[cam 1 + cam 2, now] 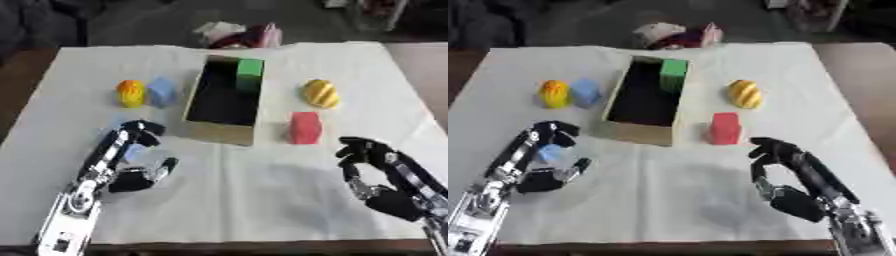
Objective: Pick up objects on the table and place them in the box.
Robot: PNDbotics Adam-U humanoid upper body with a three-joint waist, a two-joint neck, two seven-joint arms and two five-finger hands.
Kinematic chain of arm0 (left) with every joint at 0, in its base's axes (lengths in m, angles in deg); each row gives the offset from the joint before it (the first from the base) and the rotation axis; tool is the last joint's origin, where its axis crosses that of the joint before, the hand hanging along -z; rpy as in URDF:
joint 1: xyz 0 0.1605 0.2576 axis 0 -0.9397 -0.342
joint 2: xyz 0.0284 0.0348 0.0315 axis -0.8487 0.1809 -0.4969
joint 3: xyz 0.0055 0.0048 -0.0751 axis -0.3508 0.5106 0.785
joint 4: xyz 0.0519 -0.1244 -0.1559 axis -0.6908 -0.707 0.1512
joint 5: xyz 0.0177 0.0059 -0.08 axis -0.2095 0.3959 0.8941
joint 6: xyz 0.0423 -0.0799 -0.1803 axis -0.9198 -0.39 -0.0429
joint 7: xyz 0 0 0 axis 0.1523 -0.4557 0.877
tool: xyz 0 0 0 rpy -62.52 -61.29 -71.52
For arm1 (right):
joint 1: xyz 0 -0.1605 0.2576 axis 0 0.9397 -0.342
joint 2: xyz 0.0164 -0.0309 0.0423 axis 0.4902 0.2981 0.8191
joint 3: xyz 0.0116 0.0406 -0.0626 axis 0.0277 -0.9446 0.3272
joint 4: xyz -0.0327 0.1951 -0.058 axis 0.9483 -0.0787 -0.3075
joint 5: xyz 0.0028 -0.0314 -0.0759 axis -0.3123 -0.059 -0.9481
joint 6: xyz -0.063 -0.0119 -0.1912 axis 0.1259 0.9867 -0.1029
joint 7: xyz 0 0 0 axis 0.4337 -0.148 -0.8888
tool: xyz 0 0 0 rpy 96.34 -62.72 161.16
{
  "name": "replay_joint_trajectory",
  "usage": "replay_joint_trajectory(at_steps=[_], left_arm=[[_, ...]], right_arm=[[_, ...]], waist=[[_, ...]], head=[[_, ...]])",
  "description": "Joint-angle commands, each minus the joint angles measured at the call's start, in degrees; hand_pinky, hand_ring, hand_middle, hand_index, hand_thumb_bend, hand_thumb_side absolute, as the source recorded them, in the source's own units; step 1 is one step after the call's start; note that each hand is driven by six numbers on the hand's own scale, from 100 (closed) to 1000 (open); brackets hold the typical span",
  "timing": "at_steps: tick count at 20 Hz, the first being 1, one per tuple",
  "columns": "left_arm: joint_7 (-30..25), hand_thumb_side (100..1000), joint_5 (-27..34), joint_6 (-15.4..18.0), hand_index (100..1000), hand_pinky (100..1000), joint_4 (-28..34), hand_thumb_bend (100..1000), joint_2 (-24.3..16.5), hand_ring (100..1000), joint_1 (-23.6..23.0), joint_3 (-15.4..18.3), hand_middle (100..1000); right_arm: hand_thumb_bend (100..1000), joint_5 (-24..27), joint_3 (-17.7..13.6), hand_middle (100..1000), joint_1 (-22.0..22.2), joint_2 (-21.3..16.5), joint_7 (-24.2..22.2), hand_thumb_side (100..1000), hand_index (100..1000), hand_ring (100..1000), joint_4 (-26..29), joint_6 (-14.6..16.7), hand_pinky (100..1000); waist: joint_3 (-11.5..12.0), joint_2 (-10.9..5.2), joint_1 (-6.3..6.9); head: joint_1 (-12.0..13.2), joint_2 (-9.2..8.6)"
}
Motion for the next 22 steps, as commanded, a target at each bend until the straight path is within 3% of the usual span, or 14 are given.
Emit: replay_joint_trajectory(at_steps=[1,20,21,22], left_arm=[[0.24,131,0.08,-0.01,755,697,0.98,426,-0.39,635,0.50,0.25,649],[1.00,137,-0.30,-0.48,756,697,1.09,436,-1.17,638,0.59,0.65,653],[1.25,185,-0.59,-0.23,777,715,1.56,495,-1.63,654,1.05,1.11,672],[1.24,189,-1.23,-0.23,779,716,2.56,498,-2.66,655,1.92,2.03,672]], right_arm=[[100,0.61,-0.33,670,-0.53,-0.93,0.72,406,887,658,1.21,-0.11,763],[100,2.22,-0.19,665,-0.38,-0.74,1.95,403,886,654,1.25,-0.57,763],[100,2.14,-0.19,666,-0.20,-1.04,1.85,406,886,655,1.14,-0.62,764],[100,2.04,-0.23,666,-0.12,-1.39,1.77,406,886,655,1.08,-0.63,764]], waist=[[0.22,-0.48,-0.21],[0.55,-0.41,-0.65],[0.74,-0.62,-0.23],[0.85,-0.66,0.12]], head=[[0.18,-0.08],[0.09,0.31],[-0.18,0.31],[-0.37,0.31]])
